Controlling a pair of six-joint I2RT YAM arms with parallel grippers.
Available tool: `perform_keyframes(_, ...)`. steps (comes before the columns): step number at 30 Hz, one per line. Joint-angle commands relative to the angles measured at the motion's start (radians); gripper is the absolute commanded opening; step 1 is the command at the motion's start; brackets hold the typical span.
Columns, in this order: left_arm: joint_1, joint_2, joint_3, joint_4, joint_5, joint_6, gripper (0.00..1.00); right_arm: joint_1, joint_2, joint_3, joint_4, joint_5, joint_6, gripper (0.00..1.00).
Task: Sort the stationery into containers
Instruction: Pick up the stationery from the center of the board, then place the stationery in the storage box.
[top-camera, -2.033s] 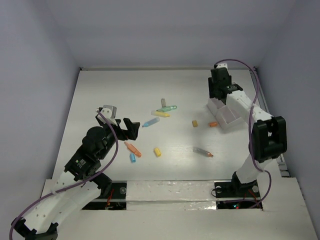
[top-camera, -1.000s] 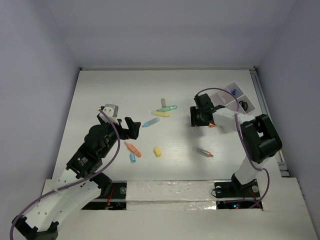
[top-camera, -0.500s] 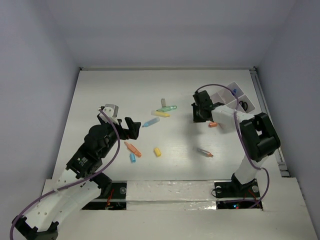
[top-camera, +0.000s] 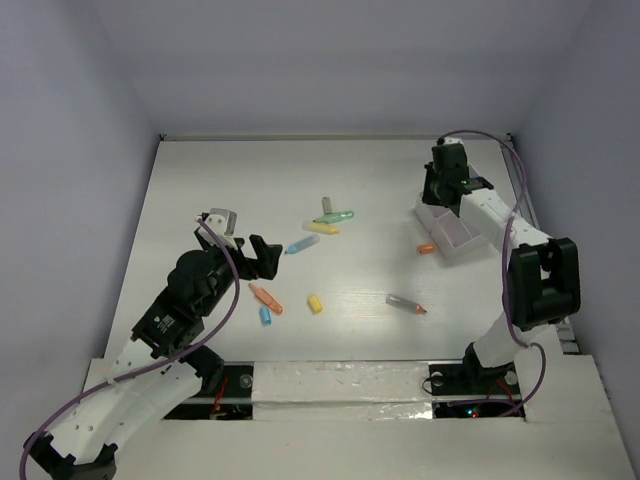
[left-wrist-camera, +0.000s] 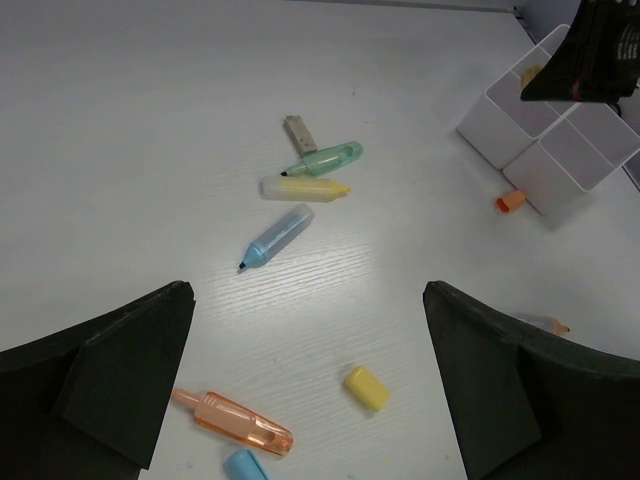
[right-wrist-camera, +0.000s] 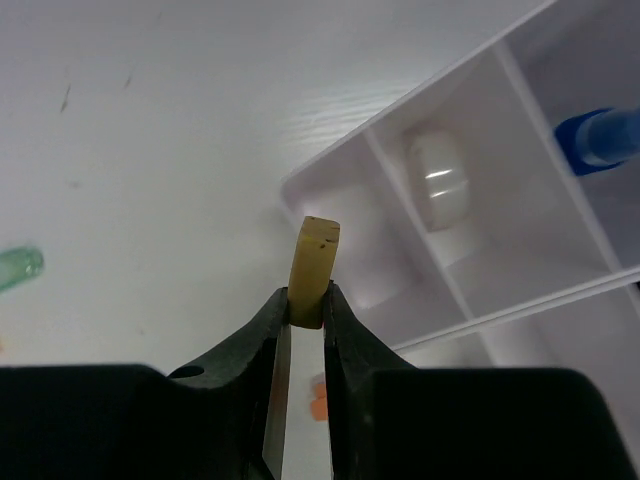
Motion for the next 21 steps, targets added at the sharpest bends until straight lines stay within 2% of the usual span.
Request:
perform_keyframes(1, 0.006, -0.011, 0.018, 0.048, 0.011, 0.006, 0.99, -0.031, 0.020, 0.090, -0.042, 0.009, -0.060, 0.04)
perform_keyframes(11, 0.006, -0.003, 0.018, 0.050, 0.016, 0.006, 0.99, -0.073, 0.081, 0.142, -0.079, 0.033, -0.094, 0.09)
perform_keyframes(14, 0.006, -0.005, 0.018, 0.050, 0.012, 0.006, 0.99, -0.082, 0.088, 0.147, -0.093, 0.044, -0.097, 0.16)
perform_keyframes(21, 0.006, -0.005, 0.018, 0.051, 0.011, 0.006, 0.99, -0.082, 0.071, 0.153, -0.102, 0.033, -0.097, 0.46)
